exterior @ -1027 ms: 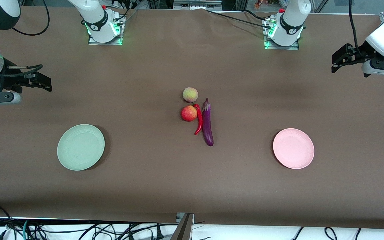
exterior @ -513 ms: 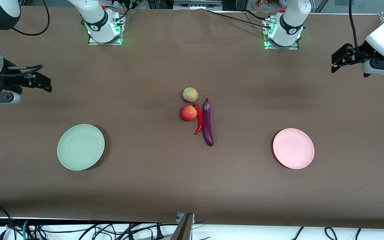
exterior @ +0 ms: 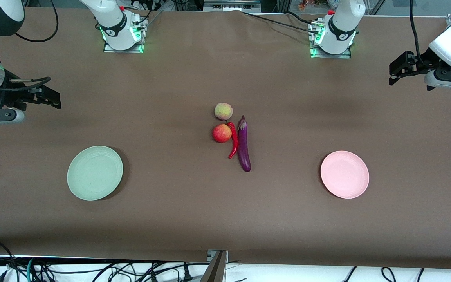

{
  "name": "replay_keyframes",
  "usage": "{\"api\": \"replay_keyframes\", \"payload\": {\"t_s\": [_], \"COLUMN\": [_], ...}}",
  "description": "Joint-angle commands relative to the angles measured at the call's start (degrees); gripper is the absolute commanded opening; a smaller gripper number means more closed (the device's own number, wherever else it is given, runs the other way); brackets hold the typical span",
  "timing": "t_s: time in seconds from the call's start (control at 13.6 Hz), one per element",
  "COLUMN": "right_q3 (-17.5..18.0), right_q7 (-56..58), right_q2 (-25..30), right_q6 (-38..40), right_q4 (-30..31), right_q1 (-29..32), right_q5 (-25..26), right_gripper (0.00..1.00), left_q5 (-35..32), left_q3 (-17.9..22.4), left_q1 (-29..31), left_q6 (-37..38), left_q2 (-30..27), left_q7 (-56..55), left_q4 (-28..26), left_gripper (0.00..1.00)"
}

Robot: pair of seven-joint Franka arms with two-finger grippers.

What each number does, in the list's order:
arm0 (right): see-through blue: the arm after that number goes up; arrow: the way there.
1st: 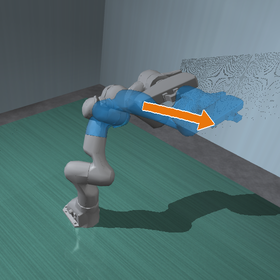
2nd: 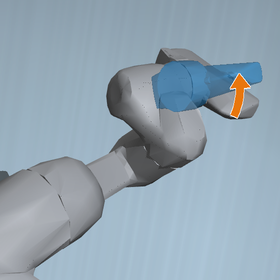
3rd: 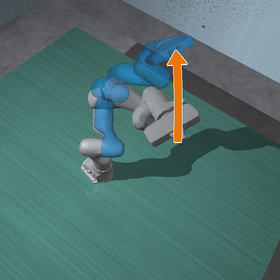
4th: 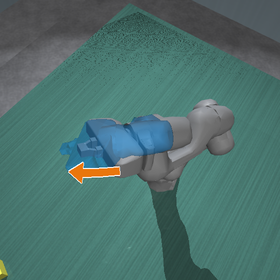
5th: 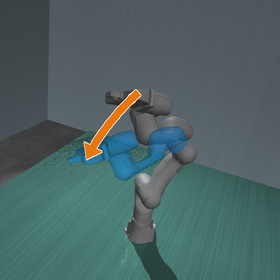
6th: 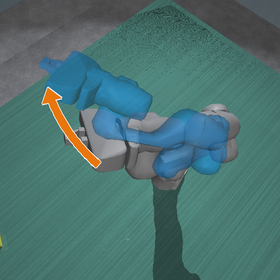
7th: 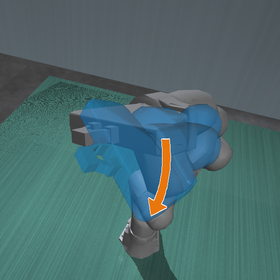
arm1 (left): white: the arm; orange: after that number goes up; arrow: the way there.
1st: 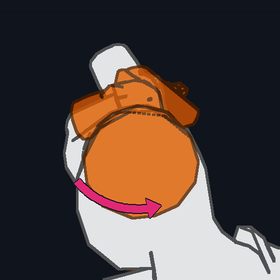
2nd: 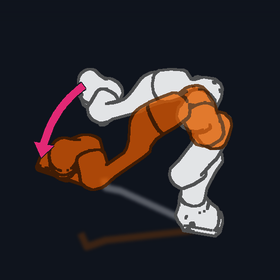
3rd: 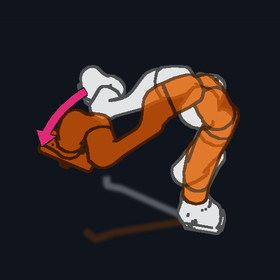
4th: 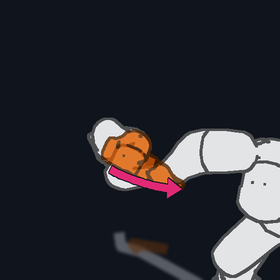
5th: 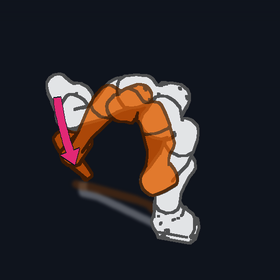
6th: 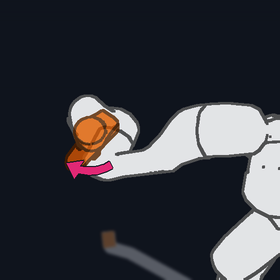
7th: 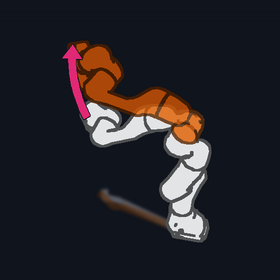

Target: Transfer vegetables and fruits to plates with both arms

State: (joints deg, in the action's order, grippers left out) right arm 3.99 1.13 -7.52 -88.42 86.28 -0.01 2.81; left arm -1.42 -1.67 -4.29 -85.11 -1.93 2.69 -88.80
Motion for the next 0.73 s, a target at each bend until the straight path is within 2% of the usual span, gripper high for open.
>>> {"api": "replay_keyframes", "payload": {"t_s": [0.0, 0.66], "right_q3": [0.1, 0.1], "right_q7": [0.0, -0.2], "right_q2": [-0.3, -0.3], "right_q6": [-0.8, -0.9], "right_q4": [-1.0, -1.0], "right_q1": [0.1, -0.7], "right_q5": [-0.5, -0.4], "right_gripper": [1.0, 1.0], "left_q5": [-0.1, -0.2], "left_q3": [-0.3, -0.4], "left_q1": [0.0, -0.2], "left_q6": [1.2, 1.1], "left_q2": [0.5, 0.5], "left_q7": [0.8, 0.8], "left_q4": [1.8, 1.9], "left_gripper": [1.0, 1.0]}}
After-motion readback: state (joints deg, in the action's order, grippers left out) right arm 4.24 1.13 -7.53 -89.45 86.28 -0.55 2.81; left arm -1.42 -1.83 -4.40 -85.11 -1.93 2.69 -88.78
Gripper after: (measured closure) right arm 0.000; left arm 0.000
